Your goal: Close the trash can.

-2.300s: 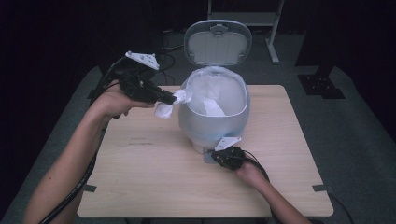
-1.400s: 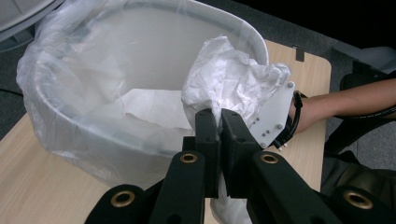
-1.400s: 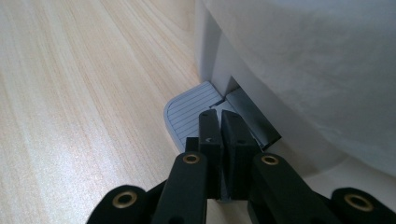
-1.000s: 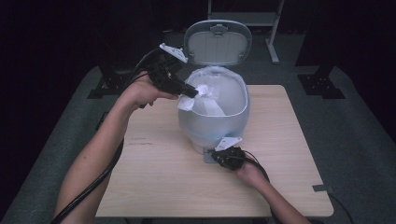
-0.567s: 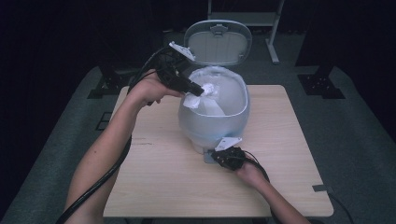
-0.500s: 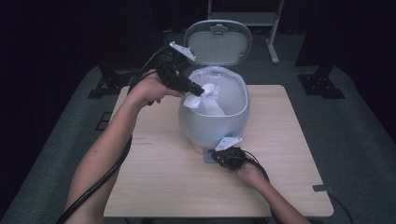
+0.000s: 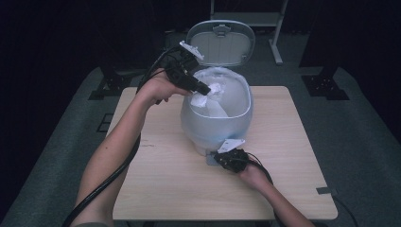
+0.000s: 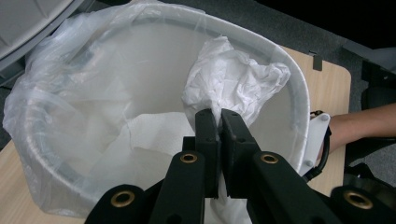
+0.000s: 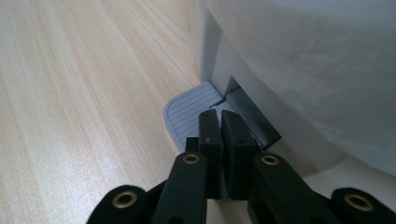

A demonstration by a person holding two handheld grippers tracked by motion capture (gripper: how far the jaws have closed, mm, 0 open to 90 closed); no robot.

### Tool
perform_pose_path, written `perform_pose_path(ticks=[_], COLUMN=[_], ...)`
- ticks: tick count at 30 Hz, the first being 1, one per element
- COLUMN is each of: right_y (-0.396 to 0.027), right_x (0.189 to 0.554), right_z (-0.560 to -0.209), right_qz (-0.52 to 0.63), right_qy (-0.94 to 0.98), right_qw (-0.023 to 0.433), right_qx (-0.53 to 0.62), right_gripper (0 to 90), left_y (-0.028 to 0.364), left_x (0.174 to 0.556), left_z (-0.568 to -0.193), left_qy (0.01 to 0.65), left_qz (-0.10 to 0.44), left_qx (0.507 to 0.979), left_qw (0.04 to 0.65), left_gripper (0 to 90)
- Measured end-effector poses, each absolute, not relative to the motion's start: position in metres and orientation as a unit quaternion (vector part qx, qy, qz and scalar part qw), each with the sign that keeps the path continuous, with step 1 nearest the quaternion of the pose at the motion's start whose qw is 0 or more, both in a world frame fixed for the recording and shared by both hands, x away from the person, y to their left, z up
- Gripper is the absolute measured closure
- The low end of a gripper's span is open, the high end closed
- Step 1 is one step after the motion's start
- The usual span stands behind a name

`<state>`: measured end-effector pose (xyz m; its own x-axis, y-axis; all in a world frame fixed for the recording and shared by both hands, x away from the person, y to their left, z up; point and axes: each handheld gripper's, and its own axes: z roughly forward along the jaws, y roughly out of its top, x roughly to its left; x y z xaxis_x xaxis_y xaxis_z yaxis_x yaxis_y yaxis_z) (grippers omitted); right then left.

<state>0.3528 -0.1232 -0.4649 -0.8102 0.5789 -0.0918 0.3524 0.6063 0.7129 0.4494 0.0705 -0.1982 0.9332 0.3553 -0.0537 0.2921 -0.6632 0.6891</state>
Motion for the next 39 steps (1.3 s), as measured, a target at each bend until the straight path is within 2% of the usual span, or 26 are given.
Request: perform_pose_path(ticks=[10,15,17,39], right_y=[-0.124,-0.124,-0.124,-0.124], right_x=[0.353,0.353,0.353,0.352], right_z=[-0.465,-0.465,-0.465,-0.465], right_qz=[0.355,0.356,0.356,0.356], right_qy=[0.883,0.883,0.883,0.882], right_qw=[0.159,0.159,0.159,0.163], right_qx=[0.261,0.260,0.261,0.261], right_gripper=[86.6,86.6,86.6,86.5], left_y=[0.055,0.048,0.048,0.071], left_x=[0.458,0.460,0.459,0.445], left_z=[-0.205,-0.211,-0.211,-0.211], left_qy=[0.180,0.188,0.189,0.190], left_qz=[0.051,0.048,0.049,0.032], left_qx=[0.914,0.916,0.914,0.903], left_qw=[0.359,0.351,0.356,0.384], left_gripper=[86.1,78.5,71.9,63.0])
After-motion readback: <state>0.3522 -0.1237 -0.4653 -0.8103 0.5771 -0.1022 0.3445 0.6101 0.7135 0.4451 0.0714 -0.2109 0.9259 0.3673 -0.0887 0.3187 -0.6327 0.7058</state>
